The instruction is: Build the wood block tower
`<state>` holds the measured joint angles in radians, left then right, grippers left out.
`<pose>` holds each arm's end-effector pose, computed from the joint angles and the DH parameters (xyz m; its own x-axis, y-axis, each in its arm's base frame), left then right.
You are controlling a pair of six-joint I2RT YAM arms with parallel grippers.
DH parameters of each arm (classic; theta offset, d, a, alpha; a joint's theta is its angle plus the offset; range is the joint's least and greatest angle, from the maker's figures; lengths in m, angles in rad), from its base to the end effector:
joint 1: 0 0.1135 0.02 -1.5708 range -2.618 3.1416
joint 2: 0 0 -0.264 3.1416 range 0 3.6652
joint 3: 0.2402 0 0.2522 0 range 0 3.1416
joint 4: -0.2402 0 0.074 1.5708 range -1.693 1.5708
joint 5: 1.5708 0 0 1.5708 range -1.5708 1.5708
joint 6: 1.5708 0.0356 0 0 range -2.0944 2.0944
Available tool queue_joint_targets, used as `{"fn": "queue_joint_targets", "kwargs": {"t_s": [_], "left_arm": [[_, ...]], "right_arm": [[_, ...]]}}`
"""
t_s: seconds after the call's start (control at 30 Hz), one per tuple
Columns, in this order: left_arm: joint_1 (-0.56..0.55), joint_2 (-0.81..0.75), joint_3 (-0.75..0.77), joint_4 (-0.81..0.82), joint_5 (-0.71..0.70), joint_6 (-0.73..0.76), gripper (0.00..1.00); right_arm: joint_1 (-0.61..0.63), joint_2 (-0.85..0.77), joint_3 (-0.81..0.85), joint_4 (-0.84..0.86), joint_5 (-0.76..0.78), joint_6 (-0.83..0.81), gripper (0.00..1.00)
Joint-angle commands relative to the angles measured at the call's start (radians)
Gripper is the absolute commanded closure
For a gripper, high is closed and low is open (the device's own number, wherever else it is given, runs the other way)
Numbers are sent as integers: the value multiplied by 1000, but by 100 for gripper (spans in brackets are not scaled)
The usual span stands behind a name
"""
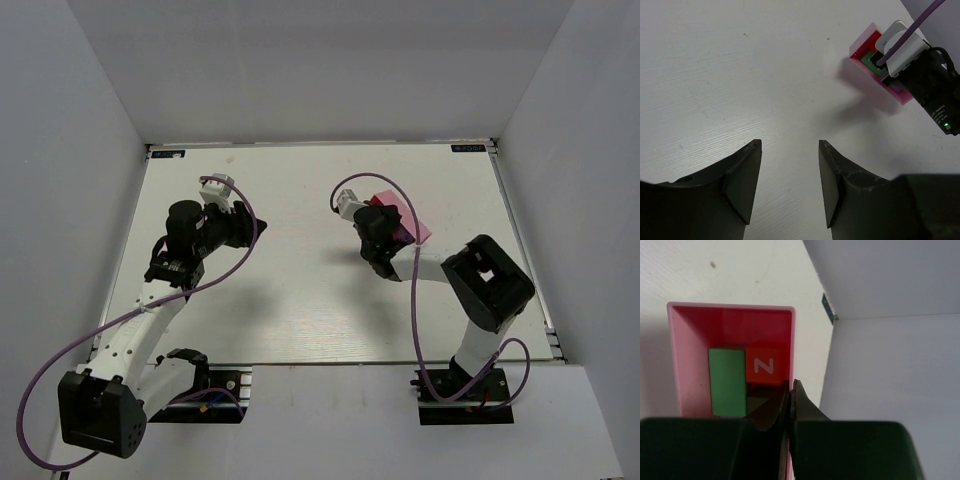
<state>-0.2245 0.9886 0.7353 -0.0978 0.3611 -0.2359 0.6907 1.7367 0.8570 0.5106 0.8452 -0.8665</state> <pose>0.2193 -0.0630 0.2938 -0.4503 -0.1214 -0.8846 0.4386 0.8329 -0.3376 0.2922 0.2069 0.1881 -0.2677 -0.8773 -0.3982 -0.1374 0.4438 -0.8855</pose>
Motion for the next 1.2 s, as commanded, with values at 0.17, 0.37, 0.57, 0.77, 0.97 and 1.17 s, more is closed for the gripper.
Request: {"fn": "queue_joint_targets", "kwargs": {"t_s": [0.17, 0.37, 0.57, 0.77, 0.97, 1.17], "left_arm": [[4, -31, 35, -11, -28, 15, 41], [4, -31, 35, -11, -28, 15, 41], [4, -31, 35, -11, -28, 15, 41], [4, -31, 35, -11, -28, 15, 41], [4, -31, 35, -11, -28, 15, 41], [4, -31, 35, -11, -28, 15, 40]], "right_arm": [[38, 129, -84, 769, 129, -469, 100], [59, 303, -96, 1077, 132, -705, 100], [73, 376, -92, 1201, 132, -799, 100], [76, 389, -105, 1194, 137, -804, 74], [89, 359, -136, 1122, 143, -758, 52], [96, 291, -167, 1048, 150, -714, 30]]}}
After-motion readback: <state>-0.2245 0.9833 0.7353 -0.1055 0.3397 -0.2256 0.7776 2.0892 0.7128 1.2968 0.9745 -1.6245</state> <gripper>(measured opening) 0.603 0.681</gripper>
